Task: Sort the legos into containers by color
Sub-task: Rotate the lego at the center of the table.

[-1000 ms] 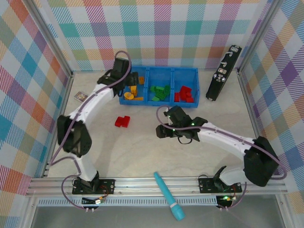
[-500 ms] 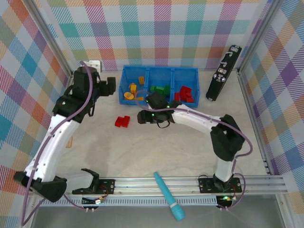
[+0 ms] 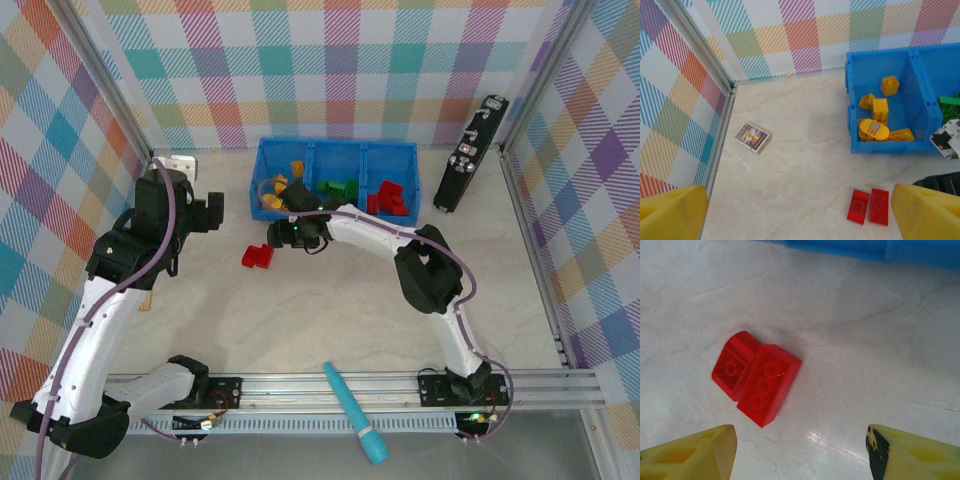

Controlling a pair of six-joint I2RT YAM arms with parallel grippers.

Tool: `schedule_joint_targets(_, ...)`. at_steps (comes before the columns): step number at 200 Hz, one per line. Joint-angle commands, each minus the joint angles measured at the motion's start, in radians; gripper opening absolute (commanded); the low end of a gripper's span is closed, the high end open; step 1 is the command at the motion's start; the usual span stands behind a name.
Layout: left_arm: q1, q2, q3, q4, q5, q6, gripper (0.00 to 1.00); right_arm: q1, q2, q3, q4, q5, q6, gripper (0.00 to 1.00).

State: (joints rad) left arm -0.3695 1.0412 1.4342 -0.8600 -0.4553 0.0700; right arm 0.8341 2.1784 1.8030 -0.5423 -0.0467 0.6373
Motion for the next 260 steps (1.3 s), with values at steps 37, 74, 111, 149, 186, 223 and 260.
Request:
schedule_joint_targets(37,0.01,-0.018,-0.012,-0.009,-0.026,0.025,0.95,0.027,0.101,0.099,-0.008,-0.031,0.053,0.78)
schedule_joint_targets(74,0.011,-0.023,-0.001,-0.012,-0.024,0.025,0.96,0.035,0.168,0.181,-0.049,-0.001,0.068,0.82)
schedule_joint_targets(111,0.01,-0.023,0.003,-0.014,-0.022,0.027,0.96,0.045,0.252,0.287,-0.108,0.035,0.073,0.81)
schedule_joint_targets(149,0.01,-0.03,-0.001,-0.01,-0.02,0.03,0.96,0.051,0.311,0.361,-0.166,0.08,0.073,0.79)
schedule_joint_targets(186,0.009,-0.034,-0.01,0.004,-0.011,0.032,0.96,0.051,0.346,0.386,-0.176,0.094,0.094,0.74)
schedule_joint_targets(223,0.001,-0.025,-0.018,0.021,-0.002,0.028,0.96,0.051,0.338,0.372,-0.21,0.137,0.082,0.66)
schedule_joint_targets(260,-0.003,-0.021,-0.024,0.032,0.008,0.025,0.97,0.048,0.334,0.365,-0.24,0.171,0.058,0.55)
